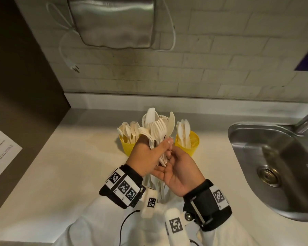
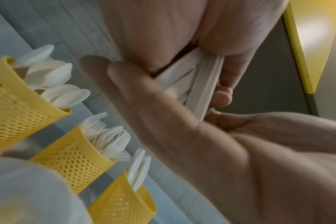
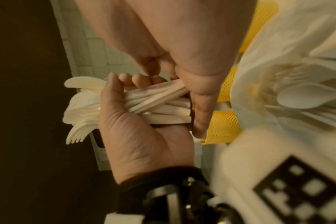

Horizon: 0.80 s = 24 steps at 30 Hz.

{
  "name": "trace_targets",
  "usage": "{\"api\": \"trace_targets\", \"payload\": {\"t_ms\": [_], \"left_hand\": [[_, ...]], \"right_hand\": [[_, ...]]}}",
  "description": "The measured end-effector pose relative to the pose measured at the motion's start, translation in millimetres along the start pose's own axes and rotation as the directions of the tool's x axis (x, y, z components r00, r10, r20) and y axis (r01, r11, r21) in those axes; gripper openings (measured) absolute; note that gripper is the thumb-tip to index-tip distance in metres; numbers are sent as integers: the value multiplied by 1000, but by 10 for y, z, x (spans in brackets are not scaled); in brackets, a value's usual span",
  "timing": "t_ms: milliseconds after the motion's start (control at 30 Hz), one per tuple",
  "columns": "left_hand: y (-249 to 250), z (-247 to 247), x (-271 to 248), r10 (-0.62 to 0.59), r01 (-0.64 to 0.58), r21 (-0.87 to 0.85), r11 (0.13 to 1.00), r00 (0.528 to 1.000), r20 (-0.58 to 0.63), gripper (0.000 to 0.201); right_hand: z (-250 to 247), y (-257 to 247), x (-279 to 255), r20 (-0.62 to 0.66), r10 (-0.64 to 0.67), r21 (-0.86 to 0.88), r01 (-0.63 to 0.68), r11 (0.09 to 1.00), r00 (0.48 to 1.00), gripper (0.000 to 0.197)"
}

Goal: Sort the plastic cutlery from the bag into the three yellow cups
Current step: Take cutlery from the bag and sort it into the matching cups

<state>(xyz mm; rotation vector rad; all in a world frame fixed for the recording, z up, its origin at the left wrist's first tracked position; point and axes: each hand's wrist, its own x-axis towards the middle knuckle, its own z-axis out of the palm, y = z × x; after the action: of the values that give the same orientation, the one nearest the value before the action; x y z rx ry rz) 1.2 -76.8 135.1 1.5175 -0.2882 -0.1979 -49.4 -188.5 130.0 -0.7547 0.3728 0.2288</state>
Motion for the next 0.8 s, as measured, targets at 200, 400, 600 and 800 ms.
{"api": "trace_targets", "payload": {"t_ms": [200,400,600,800], "left_hand": [[209,90,86,45,-38,-65,997,993,109,39],[242,66,19,2,13,-170,985,996,85,14],[199,53,-71,8,6,-199,980,998,70,13],[144,100,-61,33,-5,-200,980,990,135,12]], "right_hand": [[-146,-309,-77,16,-133,-459,126,880,991,38],[-360,-696,-132,33,-258,-589,227,776,966,27],[-438,-943,-305,81,-405,-578,374,725,911,24],[-296,-1071,-418,334,-524,-754,556,350,783,23]]}}
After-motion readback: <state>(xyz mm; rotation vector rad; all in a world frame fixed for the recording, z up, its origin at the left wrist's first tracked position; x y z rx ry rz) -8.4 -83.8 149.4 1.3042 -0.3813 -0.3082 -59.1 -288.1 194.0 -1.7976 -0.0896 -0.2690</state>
